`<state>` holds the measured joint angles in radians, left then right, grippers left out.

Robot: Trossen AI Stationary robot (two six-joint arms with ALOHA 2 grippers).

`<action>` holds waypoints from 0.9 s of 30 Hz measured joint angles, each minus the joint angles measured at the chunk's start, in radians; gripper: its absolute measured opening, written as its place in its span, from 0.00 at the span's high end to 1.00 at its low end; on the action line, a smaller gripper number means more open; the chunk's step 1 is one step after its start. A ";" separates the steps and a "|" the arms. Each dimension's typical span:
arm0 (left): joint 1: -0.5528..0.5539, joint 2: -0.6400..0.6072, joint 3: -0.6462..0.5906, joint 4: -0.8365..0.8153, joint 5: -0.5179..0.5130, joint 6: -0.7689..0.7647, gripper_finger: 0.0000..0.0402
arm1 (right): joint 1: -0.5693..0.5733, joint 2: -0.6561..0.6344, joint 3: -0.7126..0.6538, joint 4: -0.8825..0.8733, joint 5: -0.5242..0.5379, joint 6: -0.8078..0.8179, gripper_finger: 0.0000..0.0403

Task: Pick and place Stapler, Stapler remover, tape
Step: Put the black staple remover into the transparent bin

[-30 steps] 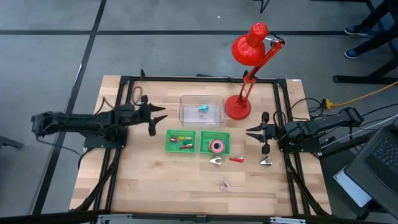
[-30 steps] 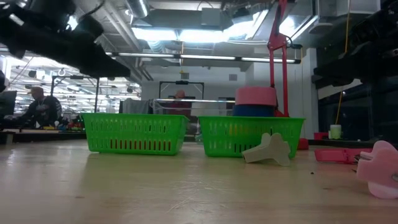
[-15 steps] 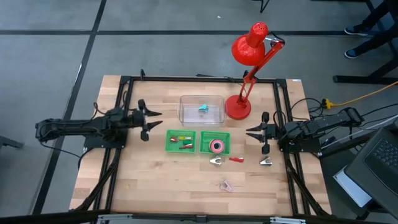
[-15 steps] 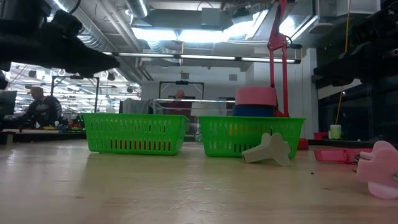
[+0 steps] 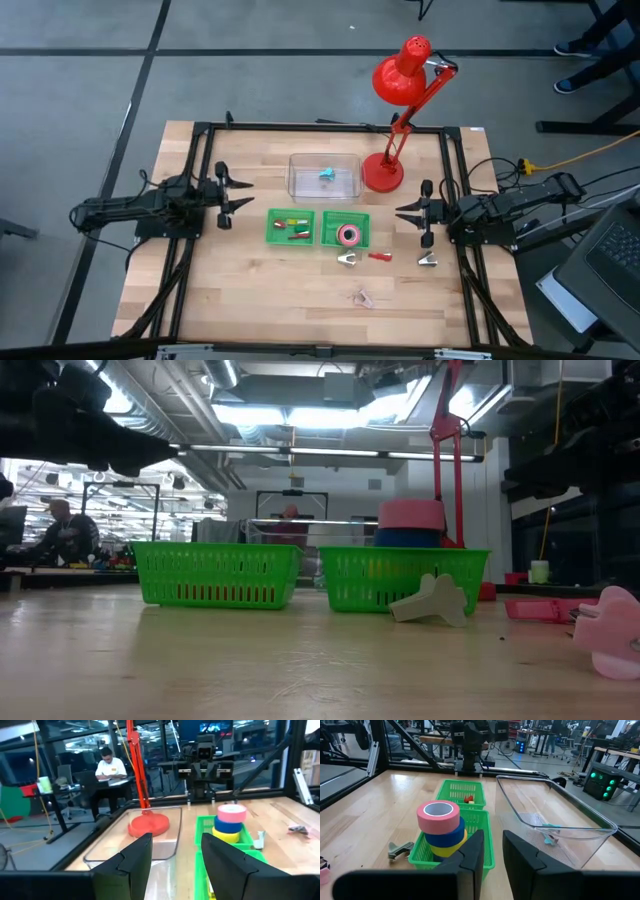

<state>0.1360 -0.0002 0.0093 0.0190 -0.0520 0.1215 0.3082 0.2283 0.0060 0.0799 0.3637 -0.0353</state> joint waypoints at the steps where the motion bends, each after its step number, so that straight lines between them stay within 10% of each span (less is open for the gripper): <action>1: 0.000 0.000 0.000 0.000 0.000 -0.010 0.58 | 0.000 0.000 0.000 0.000 0.000 0.000 0.82; 27: 0.000 0.000 0.000 0.000 -0.006 -0.004 0.58 | 0.000 0.000 0.000 0.000 0.000 0.000 0.82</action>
<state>0.1360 -0.0002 0.0093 0.0185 -0.0578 0.1173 0.3084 0.2283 0.0059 0.0799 0.3637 -0.0353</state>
